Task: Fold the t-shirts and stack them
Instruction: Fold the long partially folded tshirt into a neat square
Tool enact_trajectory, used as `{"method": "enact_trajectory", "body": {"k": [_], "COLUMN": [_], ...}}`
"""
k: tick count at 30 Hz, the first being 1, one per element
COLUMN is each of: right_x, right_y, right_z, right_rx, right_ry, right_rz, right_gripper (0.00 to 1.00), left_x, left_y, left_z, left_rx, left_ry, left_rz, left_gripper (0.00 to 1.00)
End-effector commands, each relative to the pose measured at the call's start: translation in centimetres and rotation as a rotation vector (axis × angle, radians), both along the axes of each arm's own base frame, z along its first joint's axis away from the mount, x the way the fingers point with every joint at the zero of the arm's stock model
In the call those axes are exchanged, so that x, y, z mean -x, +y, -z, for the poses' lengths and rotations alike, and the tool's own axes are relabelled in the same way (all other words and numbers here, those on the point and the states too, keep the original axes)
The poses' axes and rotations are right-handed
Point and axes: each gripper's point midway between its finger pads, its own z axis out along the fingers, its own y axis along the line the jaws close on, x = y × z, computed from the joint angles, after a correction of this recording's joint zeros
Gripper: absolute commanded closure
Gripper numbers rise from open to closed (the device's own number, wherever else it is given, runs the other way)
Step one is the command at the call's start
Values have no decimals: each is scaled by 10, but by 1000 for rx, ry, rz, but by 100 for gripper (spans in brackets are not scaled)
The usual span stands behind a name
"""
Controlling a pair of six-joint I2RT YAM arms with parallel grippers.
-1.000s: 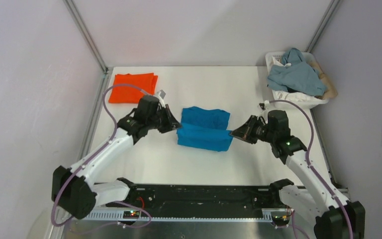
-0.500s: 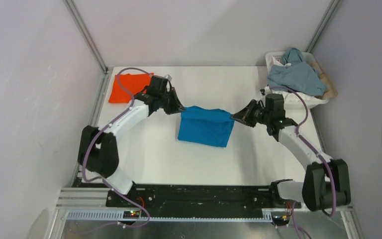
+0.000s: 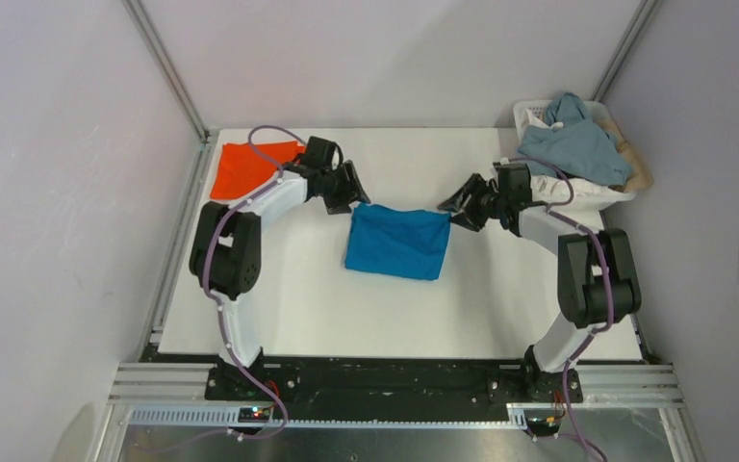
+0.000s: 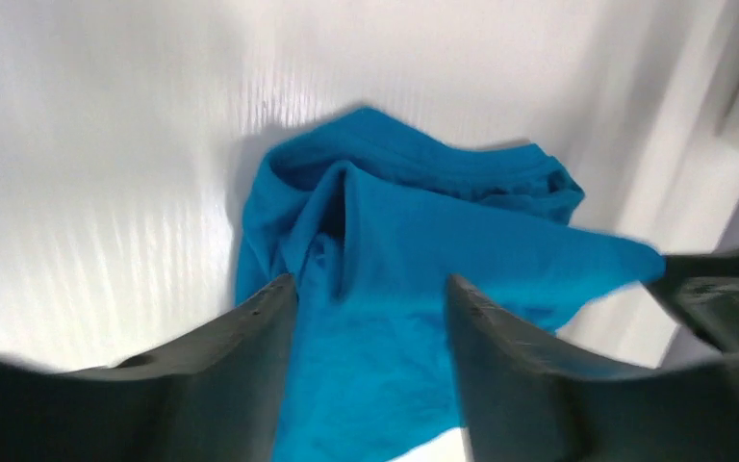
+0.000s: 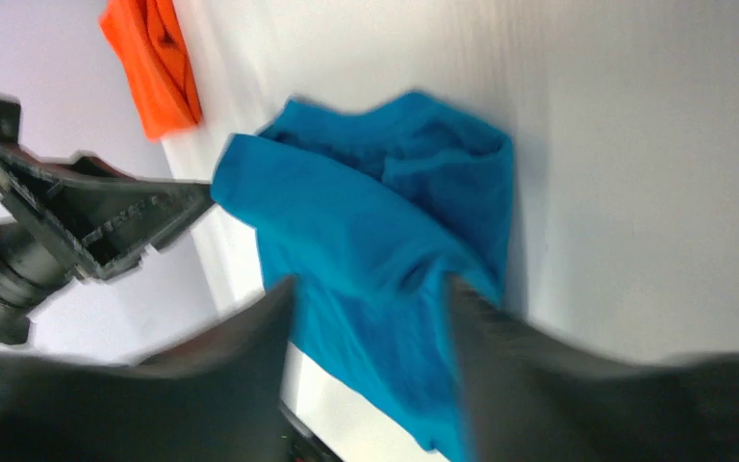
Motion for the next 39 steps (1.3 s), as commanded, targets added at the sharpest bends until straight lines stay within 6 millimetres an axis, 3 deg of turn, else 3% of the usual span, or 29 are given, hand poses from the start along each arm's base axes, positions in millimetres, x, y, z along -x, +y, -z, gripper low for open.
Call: {"method": "enact_trajectory", "body": {"k": [1,2,4,8,9,13,14,17,19,22,25,29,34,36,37,39], "right_x": [-43,-46,-48,-30,-24,5,16,46,75,104,133,144,124,115,115,115], "right_y": [-4,-5,-7,-10,-14,1,8,20,14,8,11,21,30,31,32,36], "right_z": [-19,-18,-25,-29,-25,-37,-33,-33,-10,8,26,41,49,53,54,63], "right_rx": [-11,-11,-5,90,133,219,217,180,202,240,268,294,287,284,274,257], "right_ry": [-74,-60,-66,-54,-32,-72,-60,-52,4,33,56,77,28,28,38,78], "right_rz": [47,63,79,79,94,21,-7,-67,-78,-83,-127,-170,-172,-154,-156,-162], "right_gripper": [14,8,2,1,1,1,1,1,1,4,9,25,39,50,60,67], "left_x": [-35,-40,-44,-30,-22,14,25,62,78,97,117,129,120,118,117,115], "left_y": [8,10,17,21,22,6,-4,-5,7,25,27,16,14,11,11,11], "left_z": [-23,-29,-44,-58,-51,-51,-55,-40,-27,-8,16,39,56,57,58,60], "left_rx": [13,14,11,6,-1,22,36,13,-35,-97,-114,-136,-172,-164,-164,-167], "left_ry": [-85,-101,-138,-163,-146,-127,-132,-94,-79,-54,10,64,86,91,90,92], "left_rz": [-30,-41,-61,-51,-46,37,78,121,96,65,76,106,90,92,90,81], "left_gripper": [22,6,1,0,0,0,0,0,0,2,13,28,49,59,67,76]}}
